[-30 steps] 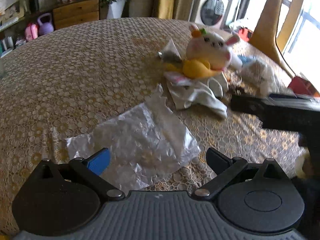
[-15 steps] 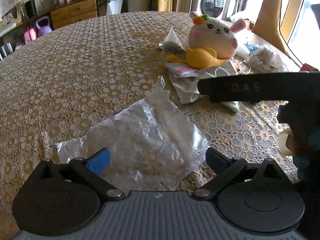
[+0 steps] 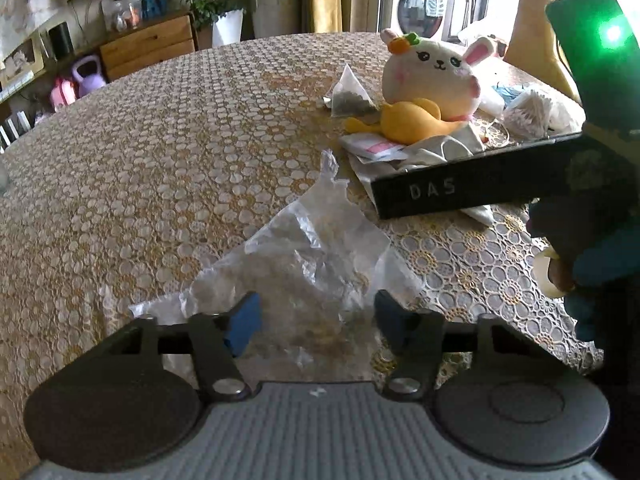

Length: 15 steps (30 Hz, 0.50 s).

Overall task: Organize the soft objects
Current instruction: 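Grasp the clear plastic bag with the left tool while the right tool grasps the white cloth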

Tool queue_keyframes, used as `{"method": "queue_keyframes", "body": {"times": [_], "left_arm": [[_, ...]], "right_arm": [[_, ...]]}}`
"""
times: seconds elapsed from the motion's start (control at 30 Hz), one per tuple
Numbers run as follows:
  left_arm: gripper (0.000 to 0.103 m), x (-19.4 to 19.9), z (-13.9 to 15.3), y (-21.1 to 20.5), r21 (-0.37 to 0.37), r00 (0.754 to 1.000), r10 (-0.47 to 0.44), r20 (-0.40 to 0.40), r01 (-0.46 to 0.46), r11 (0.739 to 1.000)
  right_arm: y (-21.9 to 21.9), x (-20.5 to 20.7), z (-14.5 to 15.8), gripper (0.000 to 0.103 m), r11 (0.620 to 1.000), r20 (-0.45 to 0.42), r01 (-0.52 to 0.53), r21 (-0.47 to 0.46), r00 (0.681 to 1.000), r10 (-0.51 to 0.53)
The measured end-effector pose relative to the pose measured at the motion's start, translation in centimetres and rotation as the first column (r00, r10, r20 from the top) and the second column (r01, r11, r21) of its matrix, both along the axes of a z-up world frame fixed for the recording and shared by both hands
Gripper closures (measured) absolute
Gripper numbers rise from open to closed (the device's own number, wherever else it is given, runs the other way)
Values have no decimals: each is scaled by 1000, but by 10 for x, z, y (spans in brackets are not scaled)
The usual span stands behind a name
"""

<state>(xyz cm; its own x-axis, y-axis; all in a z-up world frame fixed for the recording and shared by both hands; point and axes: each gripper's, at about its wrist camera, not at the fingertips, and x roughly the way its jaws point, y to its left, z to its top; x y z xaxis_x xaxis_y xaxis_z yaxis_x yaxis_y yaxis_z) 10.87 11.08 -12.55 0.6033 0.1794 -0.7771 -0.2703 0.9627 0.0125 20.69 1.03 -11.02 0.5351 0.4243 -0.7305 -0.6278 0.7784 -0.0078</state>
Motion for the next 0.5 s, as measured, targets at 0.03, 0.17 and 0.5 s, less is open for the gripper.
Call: {"method": "queue_keyframes", "body": {"times": [0.03,0.17,0.5], "left_arm": [[58,1,1,2,5,1000,4,2,-4,1000],[72,1,1,10,-2,1000,20,11,-20,1000],[94,6,2,32,-77,998,62,25,-60,995]], "right_arm": [[1,0,-1,7,1000,0,2,-4,1000,-2],[3,0,-4,20,1000,3,6,-20,1000,-6],[-3,-2,2,71,1000,21,-3,-1,1000,3]]}}
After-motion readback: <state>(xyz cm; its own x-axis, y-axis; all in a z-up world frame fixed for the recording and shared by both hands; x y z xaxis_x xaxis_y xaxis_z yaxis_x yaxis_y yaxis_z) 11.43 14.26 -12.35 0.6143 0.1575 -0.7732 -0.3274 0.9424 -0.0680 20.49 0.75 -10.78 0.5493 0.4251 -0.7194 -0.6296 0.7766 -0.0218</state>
